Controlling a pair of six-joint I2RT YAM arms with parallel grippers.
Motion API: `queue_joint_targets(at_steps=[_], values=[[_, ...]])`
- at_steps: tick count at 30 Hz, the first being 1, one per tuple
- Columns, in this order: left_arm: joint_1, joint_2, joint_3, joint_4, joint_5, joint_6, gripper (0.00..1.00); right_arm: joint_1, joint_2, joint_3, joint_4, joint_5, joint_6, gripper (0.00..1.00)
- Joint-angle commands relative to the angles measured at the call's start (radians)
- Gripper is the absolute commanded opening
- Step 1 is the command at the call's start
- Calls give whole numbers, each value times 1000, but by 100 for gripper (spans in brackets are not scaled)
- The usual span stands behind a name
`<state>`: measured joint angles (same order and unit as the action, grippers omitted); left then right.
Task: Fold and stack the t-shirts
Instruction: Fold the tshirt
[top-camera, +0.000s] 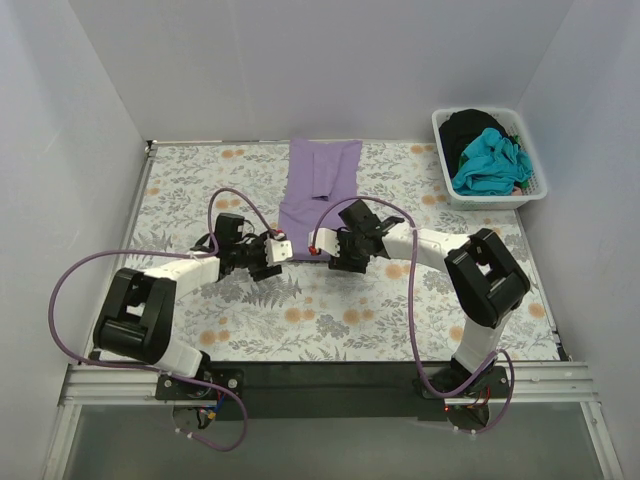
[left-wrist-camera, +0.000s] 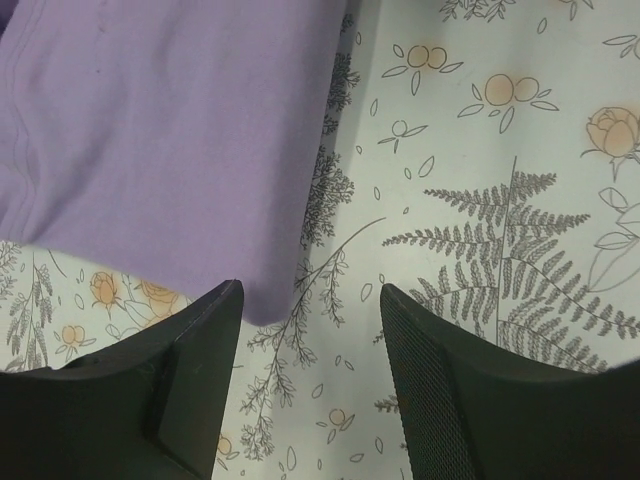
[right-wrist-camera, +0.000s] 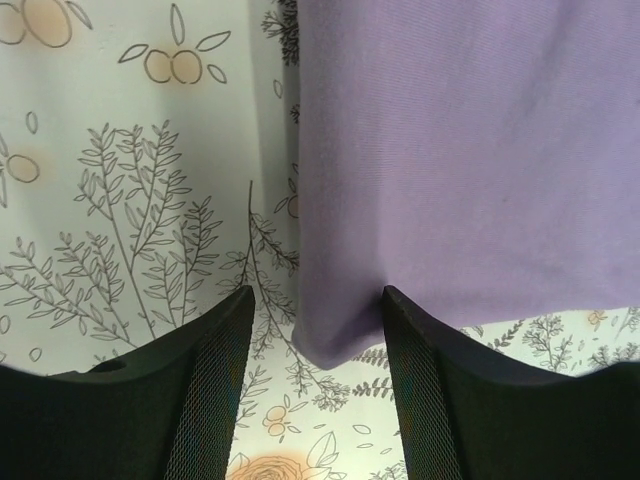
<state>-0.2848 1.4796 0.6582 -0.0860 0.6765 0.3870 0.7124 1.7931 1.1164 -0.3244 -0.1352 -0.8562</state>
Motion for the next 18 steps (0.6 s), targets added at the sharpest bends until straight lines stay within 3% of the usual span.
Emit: queue_joint_targets(at_steps=[1,9,12,15,16,18], values=[[-13,22,4,80,-31,35,56,13,-38,-18,70,60,-10,60],[-39,96,-6,138,-77,70,42,18,-49,-30,94,95,22,62],[-43,97,-17,150,-87,61,34,33,-55,-55,105,95,36,56],[-54,85,-23,150,-101,43,22,44,-43,-73,119,97,51,43],[-59,79,-29,150,-107,33,14,42,-32,-75,126,103,51,27],[-66,62,-31,149,-109,20,6,42,-24,-67,124,117,63,9]])
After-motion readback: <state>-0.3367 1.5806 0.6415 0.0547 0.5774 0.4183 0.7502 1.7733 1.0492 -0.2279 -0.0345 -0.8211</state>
